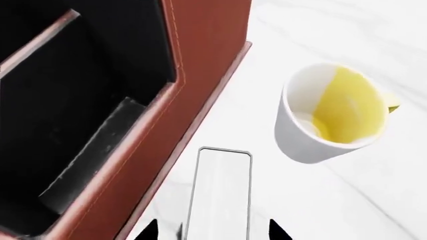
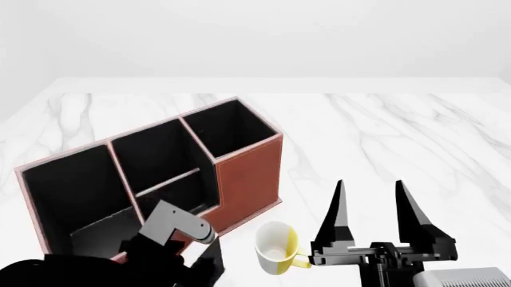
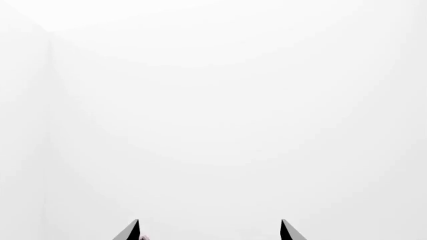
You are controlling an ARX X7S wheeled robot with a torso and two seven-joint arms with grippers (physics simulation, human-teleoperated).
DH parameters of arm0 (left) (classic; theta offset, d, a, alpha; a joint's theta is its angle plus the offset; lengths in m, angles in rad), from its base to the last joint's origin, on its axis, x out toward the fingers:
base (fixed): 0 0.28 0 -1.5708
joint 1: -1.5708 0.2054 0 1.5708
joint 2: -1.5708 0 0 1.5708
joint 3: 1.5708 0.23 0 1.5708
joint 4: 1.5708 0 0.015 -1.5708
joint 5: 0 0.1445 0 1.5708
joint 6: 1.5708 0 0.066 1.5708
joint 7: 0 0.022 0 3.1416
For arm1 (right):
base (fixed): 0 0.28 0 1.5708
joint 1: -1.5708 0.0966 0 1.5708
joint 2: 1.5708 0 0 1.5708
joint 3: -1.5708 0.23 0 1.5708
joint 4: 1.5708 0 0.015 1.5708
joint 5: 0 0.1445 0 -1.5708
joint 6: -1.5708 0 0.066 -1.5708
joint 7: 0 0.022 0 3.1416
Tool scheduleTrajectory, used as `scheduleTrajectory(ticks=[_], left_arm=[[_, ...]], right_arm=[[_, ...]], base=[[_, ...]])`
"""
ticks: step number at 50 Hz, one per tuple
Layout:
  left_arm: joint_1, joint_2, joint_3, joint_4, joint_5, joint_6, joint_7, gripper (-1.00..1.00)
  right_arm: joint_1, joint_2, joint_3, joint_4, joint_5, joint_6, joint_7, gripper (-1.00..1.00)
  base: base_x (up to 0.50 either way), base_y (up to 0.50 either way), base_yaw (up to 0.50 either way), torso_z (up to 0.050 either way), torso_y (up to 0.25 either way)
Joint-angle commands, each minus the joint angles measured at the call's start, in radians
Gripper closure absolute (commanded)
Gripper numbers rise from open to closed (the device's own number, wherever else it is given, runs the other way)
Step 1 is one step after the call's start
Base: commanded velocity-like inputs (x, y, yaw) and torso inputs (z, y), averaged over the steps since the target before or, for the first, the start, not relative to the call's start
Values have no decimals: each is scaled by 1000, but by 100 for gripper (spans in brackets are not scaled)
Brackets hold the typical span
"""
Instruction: Pick up the book and place it in the right compartment of the caddy.
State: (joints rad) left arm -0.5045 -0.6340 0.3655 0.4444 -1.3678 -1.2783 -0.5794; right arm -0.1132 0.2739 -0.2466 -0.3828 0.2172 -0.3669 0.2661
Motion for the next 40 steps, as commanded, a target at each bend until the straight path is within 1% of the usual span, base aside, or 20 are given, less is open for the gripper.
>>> scheduleTrajectory(ticks=[1, 18, 25, 28, 34, 35, 36, 39, 40], left_arm=[[17, 11, -1, -15, 46, 17, 40, 100], [20, -7, 27, -5, 78, 29, 56, 100], [17, -20, 41, 18, 94, 34, 68, 100], [2, -28, 34, 47, 74, 27, 63, 100], [-81, -63, -27, 153, -92, -22, -39, 100], [-96, -71, -39, 168, -132, -26, -62, 100], [-134, -93, -56, 204, -214, -31, -109, 100], [-198, -128, -73, 250, -340, -22, -194, 100], [-234, -151, -79, 276, -396, -16, -225, 100]], right_arm=[[-1, -12, 13, 3, -18, -3, -15, -100], [1, -6, 7, 1, -18, -1, -7, -100], [1, -4, 3, 1, -19, -2, -4, -100], [2, -4, 2, 9, -19, -8, -5, -100], [1, -1, -1, 3, -19, -4, -2, -100], [1, -1, -2, 3, -19, -4, -1, -100], [1, -1, -2, 0, -19, -3, 0, -100], [0, 0, -4, 1, -20, -5, 1, -100], [-2, 0, -5, 2, -22, -8, 0, -100]], base=[[0, 0, 0, 0, 0], [0, 0, 0, 0, 0], [0, 0, 0, 0, 0], [0, 0, 0, 0, 0], [0, 0, 0, 0, 0], [0, 0, 0, 0, 0], [0, 0, 0, 0, 0], [0, 0, 0, 0, 0], [0, 0, 0, 0, 0]])
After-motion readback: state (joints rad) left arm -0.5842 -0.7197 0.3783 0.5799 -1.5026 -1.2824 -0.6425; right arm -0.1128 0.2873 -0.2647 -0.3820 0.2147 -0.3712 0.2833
